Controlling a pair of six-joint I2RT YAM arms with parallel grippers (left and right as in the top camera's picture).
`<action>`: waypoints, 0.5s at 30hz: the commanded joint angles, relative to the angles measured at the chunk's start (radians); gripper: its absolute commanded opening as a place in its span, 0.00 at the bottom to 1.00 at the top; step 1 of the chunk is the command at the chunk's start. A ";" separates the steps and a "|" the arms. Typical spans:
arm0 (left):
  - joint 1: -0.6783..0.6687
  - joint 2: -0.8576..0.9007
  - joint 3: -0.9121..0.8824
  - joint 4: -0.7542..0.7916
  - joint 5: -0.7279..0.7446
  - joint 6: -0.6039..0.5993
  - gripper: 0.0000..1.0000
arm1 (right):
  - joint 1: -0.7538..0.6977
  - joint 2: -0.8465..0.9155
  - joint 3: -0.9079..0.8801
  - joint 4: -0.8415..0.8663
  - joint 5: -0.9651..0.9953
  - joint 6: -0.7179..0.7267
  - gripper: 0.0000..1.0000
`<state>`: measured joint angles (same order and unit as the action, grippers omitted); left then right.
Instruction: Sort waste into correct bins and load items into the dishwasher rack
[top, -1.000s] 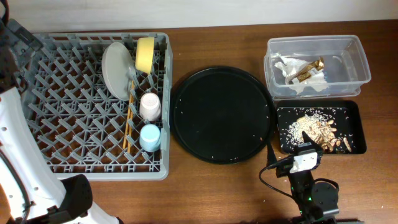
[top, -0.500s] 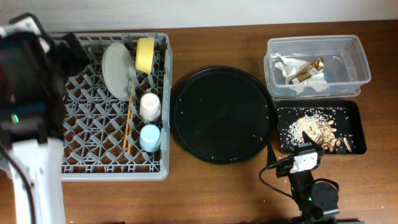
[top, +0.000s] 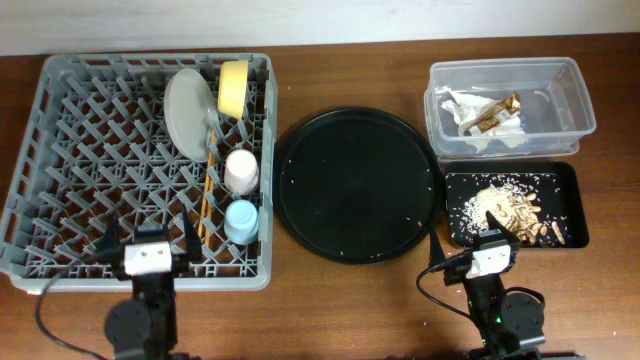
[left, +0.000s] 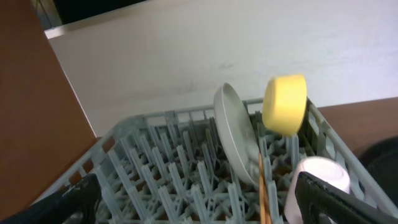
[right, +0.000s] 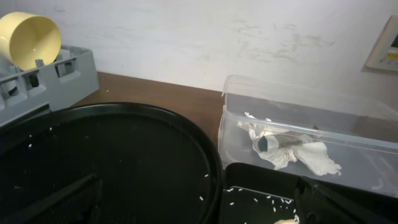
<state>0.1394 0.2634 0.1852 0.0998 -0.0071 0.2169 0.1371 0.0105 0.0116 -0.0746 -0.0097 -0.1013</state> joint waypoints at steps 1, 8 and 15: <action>0.001 -0.148 -0.119 -0.003 0.008 0.021 0.99 | -0.008 -0.007 -0.006 -0.004 -0.002 0.011 0.99; -0.001 -0.258 -0.177 -0.183 0.011 -0.006 0.99 | -0.008 -0.007 -0.006 -0.004 -0.002 0.011 0.99; -0.001 -0.258 -0.177 -0.183 0.011 -0.006 1.00 | -0.008 -0.007 -0.006 -0.004 -0.002 0.011 0.99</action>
<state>0.1394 0.0128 0.0128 -0.0795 -0.0067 0.2203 0.1371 0.0109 0.0116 -0.0750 -0.0097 -0.1005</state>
